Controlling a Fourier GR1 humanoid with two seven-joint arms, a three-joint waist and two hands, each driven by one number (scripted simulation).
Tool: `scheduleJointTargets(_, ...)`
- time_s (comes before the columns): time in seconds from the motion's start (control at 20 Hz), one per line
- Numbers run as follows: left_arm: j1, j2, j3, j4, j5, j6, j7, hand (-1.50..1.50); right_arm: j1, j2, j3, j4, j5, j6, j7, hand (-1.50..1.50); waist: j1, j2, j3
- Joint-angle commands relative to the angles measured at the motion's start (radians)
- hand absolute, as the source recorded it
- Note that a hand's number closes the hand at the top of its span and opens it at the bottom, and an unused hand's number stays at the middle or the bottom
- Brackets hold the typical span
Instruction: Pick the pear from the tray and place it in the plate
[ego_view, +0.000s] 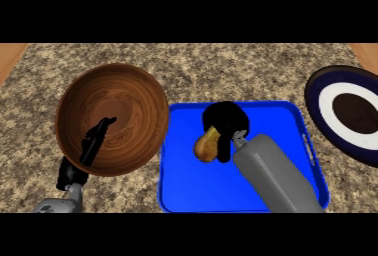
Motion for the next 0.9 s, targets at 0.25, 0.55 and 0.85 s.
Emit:
scheduleJointTargets(0.25,0.001,-0.013,0.012,0.011,-0.014,0.006,-0.009,0.0,0.283,-0.283,-0.007,-0.267,0.044,-0.245,-0.306,1.5,-0.032,-0.003,0.001)
scheduleJointTargets(0.55,0.056,0.02,0.029,-0.044,0.017,-0.037,-0.003,0.0,0.42,-0.446,-0.197,-0.437,-0.046,-0.437,-0.488,1.5,-0.026,-0.004,0.001)
scheduleJointTargets(0.85,0.039,0.023,0.055,-0.023,0.015,-0.026,-0.006,0.0,0.558,-0.47,-0.376,-0.674,-0.201,-0.53,-0.54,1.5,-0.042,-0.007,0.0)
